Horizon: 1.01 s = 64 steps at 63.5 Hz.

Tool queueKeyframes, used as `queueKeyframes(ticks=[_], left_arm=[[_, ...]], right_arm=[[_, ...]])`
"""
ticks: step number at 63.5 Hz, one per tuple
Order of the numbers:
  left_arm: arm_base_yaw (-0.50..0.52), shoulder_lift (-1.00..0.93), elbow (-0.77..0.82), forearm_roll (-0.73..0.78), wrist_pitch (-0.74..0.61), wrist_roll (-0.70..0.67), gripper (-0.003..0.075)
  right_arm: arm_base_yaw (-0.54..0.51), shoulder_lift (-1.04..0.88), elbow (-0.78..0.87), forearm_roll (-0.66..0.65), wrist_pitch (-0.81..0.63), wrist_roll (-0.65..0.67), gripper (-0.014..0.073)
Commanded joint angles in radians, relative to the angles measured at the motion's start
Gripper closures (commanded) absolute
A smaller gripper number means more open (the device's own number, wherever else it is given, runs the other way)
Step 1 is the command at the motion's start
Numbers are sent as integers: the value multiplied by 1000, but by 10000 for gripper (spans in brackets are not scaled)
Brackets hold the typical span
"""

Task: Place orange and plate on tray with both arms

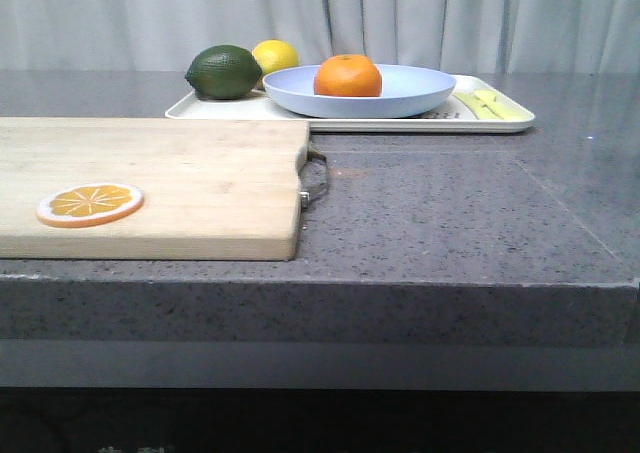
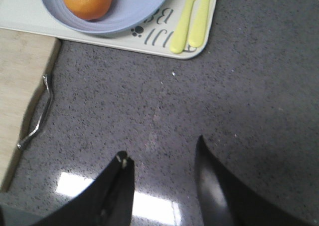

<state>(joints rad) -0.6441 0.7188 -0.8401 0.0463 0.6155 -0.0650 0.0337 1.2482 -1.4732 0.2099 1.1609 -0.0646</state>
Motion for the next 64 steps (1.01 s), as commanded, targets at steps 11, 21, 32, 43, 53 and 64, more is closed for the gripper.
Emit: queueKeyframes(ticks=[11, 21, 32, 43, 53, 64], left_arm=[[2, -1, -28, 4, -75, -10, 194], [2, -1, -28, 4, -75, -10, 194], [2, -1, -28, 4, -75, -10, 198], [2, -1, -28, 4, -75, -10, 356], [2, -1, -28, 4, -75, -10, 568], [2, -1, -28, 4, -69, -10, 737]], right_arm=[[-1, -335, 319, -127, -188, -15, 277], [-1, -471, 483, -150, -215, -15, 277], [-1, -521, 552, -148, -214, -15, 277], [-1, -517, 552, -129, -204, -15, 394], [-1, -517, 552, -112, -207, -15, 617], [-1, -517, 552, -112, -204, -15, 662]])
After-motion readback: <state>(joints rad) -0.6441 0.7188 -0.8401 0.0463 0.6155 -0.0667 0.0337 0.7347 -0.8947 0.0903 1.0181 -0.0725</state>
